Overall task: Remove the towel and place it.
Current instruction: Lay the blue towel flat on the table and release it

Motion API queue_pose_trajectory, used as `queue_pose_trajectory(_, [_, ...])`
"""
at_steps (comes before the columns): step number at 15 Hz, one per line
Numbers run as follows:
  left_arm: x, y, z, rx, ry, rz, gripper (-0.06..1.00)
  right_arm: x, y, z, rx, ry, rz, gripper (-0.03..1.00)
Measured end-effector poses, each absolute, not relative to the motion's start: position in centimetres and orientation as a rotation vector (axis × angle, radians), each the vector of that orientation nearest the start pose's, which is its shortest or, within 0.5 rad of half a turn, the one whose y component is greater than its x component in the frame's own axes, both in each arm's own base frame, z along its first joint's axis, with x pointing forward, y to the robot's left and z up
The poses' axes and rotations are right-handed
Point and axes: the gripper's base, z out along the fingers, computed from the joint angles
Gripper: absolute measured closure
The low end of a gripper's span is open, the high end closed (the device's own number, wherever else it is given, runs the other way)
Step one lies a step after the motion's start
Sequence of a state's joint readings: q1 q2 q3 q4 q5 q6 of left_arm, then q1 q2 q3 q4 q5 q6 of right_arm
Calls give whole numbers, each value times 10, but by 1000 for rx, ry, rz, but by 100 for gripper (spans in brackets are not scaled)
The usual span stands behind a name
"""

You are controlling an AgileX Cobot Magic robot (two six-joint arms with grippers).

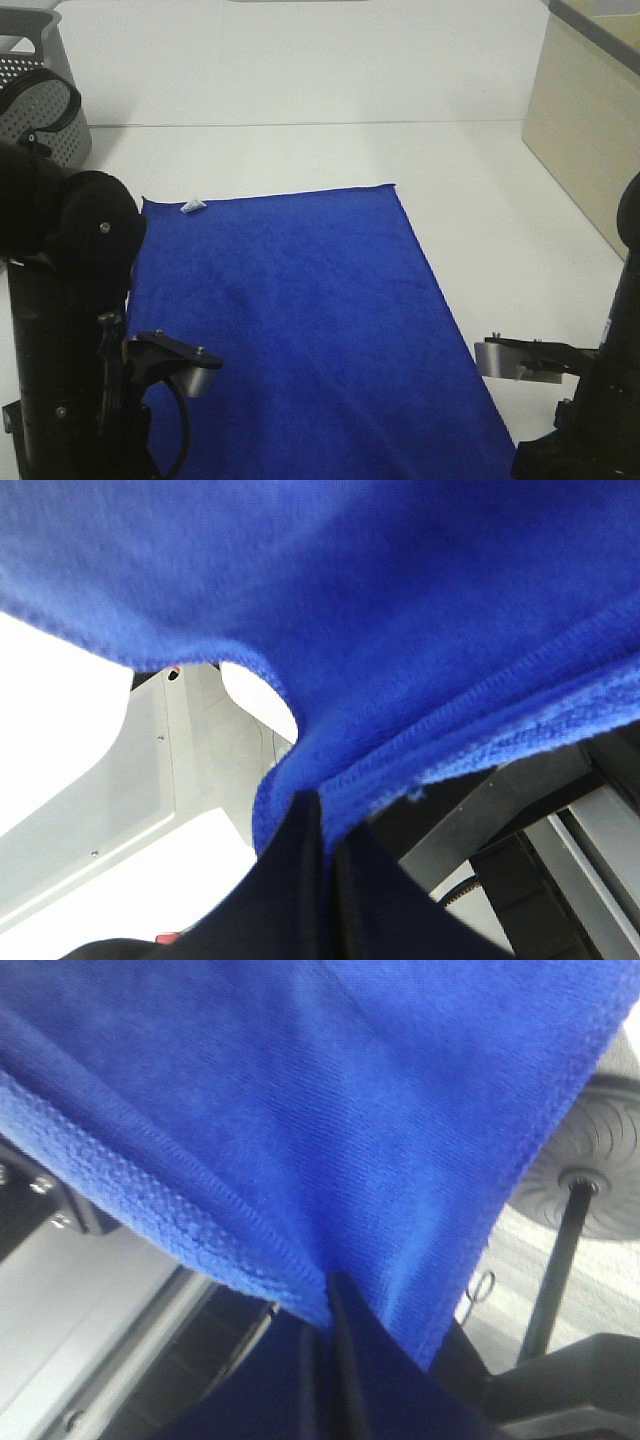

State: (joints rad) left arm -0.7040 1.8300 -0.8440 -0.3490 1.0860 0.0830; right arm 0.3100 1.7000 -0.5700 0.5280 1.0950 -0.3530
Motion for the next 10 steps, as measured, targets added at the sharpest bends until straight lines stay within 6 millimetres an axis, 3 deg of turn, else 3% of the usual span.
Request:
queue_pose_trajectory(4, [176, -188, 118, 1038, 3473, -290, 94, 161, 92, 112, 372, -2507, -490, 92])
queue_pose_trajectory(10, [172, -186, 120, 1069, 3516, -278, 94, 161, 92, 112, 405, -2505, -507, 65])
